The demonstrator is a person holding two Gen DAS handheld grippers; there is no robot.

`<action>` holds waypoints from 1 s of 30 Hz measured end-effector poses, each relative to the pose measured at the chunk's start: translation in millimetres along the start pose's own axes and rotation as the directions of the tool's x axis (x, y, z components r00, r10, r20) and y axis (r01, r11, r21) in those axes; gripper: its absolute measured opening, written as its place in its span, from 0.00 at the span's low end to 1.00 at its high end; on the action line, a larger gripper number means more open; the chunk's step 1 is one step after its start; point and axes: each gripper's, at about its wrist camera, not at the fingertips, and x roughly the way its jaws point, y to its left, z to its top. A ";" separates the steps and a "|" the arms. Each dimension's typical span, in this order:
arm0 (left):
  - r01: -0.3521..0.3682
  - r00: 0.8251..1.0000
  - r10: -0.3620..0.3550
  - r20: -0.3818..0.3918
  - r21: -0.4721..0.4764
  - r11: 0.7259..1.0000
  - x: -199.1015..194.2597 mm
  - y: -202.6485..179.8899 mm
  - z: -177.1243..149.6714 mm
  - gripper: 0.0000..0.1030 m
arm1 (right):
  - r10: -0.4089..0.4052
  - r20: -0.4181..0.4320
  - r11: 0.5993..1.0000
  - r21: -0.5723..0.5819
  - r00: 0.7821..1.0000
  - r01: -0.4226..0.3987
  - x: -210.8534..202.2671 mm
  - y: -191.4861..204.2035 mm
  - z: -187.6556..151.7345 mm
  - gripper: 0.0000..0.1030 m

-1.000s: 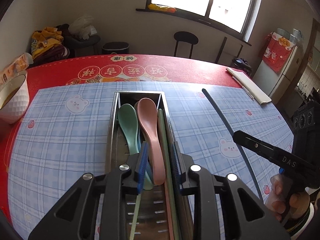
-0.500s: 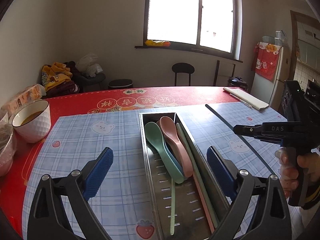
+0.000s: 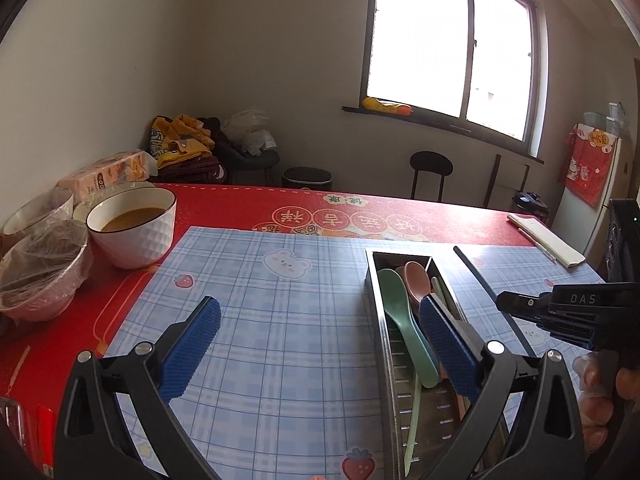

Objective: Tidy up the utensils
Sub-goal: 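Carry the blue chopstick into the steel tray and open the right tool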

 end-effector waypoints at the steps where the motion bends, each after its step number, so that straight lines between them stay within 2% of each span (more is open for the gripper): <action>1: -0.004 1.000 0.004 -0.002 -0.001 1.000 0.7 0.9 0.6 0.94 | -0.006 -0.006 1.000 0.011 1.000 0.006 2.9 2.1 -1.0 0.06; 5: 0.013 1.000 -0.013 -0.006 -0.014 1.000 -1.0 3.0 1.4 0.94 | -0.018 -0.028 0.998 0.064 0.999 0.020 12.4 4.9 -3.2 0.06; 10: 0.043 0.999 -0.043 -0.008 -0.045 0.998 -3.0 7.5 2.8 0.94 | -0.058 -0.022 0.997 0.058 0.998 0.060 17.9 16.6 -5.0 0.06; 21: 0.036 0.999 -0.038 -0.024 -0.058 0.998 -1.1 10.1 2.2 0.94 | -0.093 -0.043 0.993 0.067 0.995 0.096 30.5 19.9 -10.0 0.06; 30: 0.038 0.999 -0.039 -0.026 -0.054 0.998 -0.3 8.5 2.1 0.94 | -0.092 -0.042 0.994 0.054 0.995 0.095 31.3 22.1 -10.6 0.06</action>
